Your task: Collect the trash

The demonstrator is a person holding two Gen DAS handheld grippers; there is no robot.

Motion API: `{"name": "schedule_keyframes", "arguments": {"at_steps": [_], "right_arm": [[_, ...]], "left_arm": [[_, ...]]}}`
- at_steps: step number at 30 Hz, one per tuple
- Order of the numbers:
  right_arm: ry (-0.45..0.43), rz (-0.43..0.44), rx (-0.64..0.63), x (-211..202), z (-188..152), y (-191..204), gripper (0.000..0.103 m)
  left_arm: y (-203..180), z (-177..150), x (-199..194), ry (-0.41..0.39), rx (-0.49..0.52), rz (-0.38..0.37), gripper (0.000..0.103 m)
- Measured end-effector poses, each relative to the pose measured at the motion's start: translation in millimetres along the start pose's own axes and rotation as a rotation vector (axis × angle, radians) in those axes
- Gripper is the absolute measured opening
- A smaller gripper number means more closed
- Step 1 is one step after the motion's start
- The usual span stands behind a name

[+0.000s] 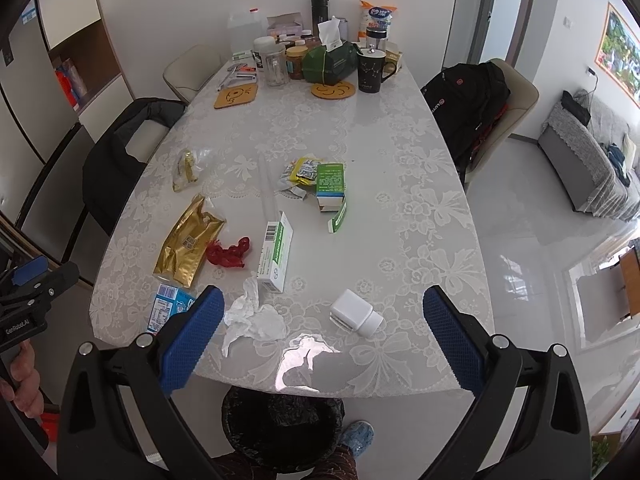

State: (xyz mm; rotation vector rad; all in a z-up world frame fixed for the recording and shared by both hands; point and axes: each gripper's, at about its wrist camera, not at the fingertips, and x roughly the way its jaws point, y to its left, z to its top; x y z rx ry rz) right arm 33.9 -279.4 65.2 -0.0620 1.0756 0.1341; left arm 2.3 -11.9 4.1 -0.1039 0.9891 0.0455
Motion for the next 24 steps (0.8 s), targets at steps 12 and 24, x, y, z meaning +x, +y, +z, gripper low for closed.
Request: {"name": "schedule_keyframes", "arguments": {"at_steps": [12,24], "right_arm": [[-0.005,-0.005,0.01,-7.3,-2.1,-1.8,0.096],[-0.005,-0.006,0.009,-8.5,-4.4,-1.0,0.095]], "left_arm": [[3.4,-1.9,-4.4,0.001,-0.006,0.011,0.097],[3.9,-5.3,-7.8,0.001,-0.007,0.005,0.097]]}}
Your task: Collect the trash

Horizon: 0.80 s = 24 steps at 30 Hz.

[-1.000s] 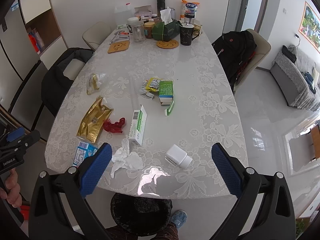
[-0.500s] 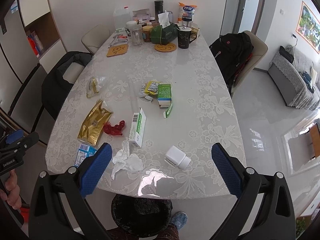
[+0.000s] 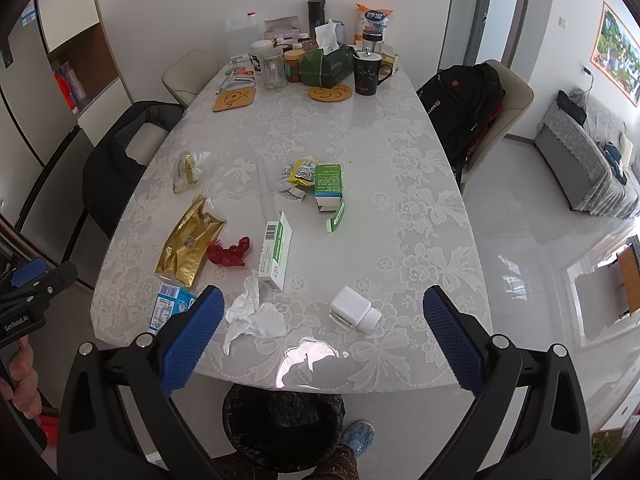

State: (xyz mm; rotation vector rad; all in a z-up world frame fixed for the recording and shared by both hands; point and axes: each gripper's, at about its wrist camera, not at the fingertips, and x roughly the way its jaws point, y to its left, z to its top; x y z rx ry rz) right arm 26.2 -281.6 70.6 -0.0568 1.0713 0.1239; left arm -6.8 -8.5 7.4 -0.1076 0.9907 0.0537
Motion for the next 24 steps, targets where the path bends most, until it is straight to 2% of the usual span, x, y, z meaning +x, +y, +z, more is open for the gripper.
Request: {"name": "schedule_keyframes", "arguments": {"at_steps": [17,24], "right_arm": [[0.005,0.0,0.0,0.2,-4.8,0.2,0.095],[0.06,0.021,-0.023,23.0,-7.6,11.4,0.096]], "left_arm": [[-1.9,-0.4,-1.1,0.008,0.005,-0.005,0.097],[-2.4,-6.2,26.3,0.073,0.007,-0.01,0.097]]}}
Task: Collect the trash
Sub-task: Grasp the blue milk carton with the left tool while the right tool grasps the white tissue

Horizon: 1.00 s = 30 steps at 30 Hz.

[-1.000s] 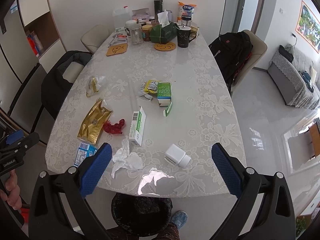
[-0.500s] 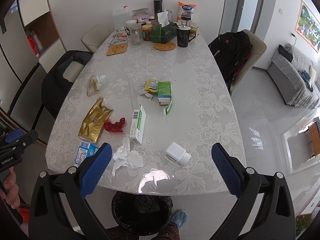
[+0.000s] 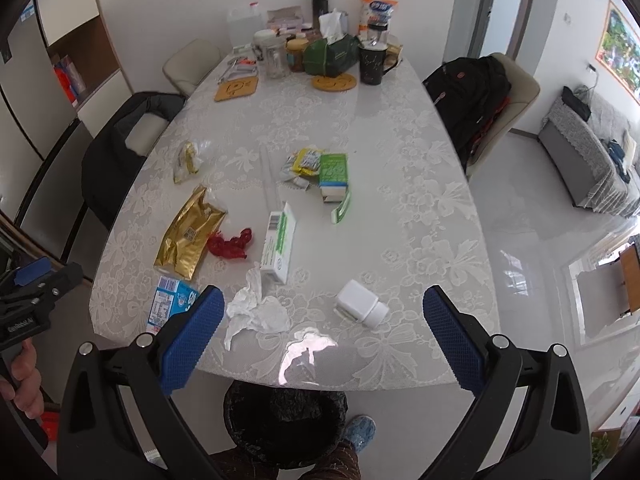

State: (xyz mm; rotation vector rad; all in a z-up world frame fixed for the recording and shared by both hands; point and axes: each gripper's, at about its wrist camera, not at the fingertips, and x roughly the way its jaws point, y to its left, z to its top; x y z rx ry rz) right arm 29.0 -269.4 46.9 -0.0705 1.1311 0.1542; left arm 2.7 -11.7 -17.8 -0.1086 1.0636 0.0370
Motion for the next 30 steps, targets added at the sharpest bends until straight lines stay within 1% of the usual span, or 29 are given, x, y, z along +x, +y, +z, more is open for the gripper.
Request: {"name": "schedule_keyframes", "arguments": {"at_steps": [3,7,12,15,20,25,30], "right_arm": [[0.037,0.011,-0.036,19.4,-1.0,13.9,0.096],[0.097,0.039,-0.071,50.0,-10.3,31.7,0.094],[0.167,0.079,-0.113,89.9,-24.6,54.7,0.092],[0.214,0.109,-0.106,117.0,-31.0,62.3,0.088],[0.28,0.112,-0.079,160.1,-34.7,66.4,0.08],[0.327,0.134,-0.037,182.4,-34.2,65.8,0.075],[0.355,0.145,-0.031,198.0,-32.0,71.4,0.066]], "left_arm": [[-1.9,-7.4,21.1,0.046,0.012,-0.002,0.097],[-2.0,-16.8,49.2,0.104,0.018,-0.012,0.096],[-2.4,-29.3,88.3,0.175,0.042,-0.006,0.094],[-2.2,-35.0,110.3,0.212,0.046,-0.001,0.092],[3.9,-42.4,144.4,0.27,0.039,0.014,0.087],[7.2,-44.5,162.9,0.297,0.045,0.027,0.083],[14.1,-43.0,176.7,0.339,0.01,0.003,0.075]]}}
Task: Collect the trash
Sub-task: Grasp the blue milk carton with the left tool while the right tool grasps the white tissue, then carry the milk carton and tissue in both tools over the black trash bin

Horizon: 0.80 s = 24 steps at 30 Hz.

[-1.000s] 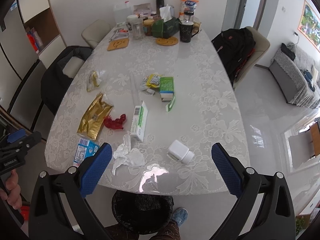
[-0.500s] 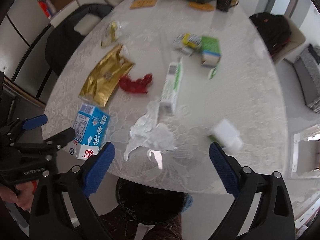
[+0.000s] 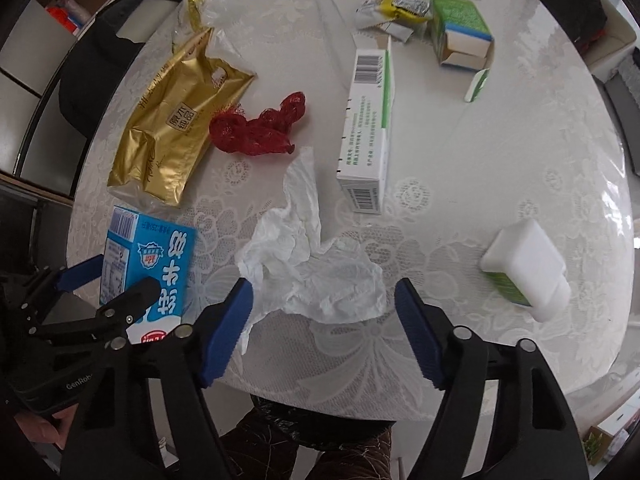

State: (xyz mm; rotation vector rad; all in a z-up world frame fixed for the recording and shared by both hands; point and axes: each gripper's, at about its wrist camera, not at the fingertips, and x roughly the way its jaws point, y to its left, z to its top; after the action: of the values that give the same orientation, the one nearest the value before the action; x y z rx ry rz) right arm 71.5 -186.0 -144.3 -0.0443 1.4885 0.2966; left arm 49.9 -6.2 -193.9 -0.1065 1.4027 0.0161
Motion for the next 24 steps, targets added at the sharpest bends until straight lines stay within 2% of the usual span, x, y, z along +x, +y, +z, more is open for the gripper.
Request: {"name": "schedule_keyframes", "arguments": {"at_steps": [4,8,11,14,18,19,24], "right_arm": [[0.01,0.012,0.008,7.1,3.6,3.9,0.06],[0.027,0.025,0.026,14.0,7.0,6.5,0.054],[0.036,0.037,0.036,18.8,7.9,8.9,0.045],[0.047,0.047,0.045,21.3,7.9,8.4,0.03],[0.048,0.056,0.06,22.8,9.9,7.2,0.007],[0.045,0.058,0.063,22.1,9.9,7.3,0.004],[0.033,0.051,0.075,12.4,4.9,3.0,0.001]], "left_arm": [[-1.3,4.5,2.5,0.008,0.007,-0.01,0.069],[-3.7,7.3,6.4,0.021,0.005,-0.025,0.057],[-7.3,10.1,8.8,0.028,0.014,-0.024,0.048],[-9.1,10.1,8.5,0.027,0.024,-0.036,0.04],[-4.2,5.6,5.3,0.026,0.016,-0.044,0.04],[-2.3,4.4,4.6,0.027,0.011,-0.045,0.04],[5.2,-2.3,-5.1,0.013,0.01,-0.044,0.04]]}}
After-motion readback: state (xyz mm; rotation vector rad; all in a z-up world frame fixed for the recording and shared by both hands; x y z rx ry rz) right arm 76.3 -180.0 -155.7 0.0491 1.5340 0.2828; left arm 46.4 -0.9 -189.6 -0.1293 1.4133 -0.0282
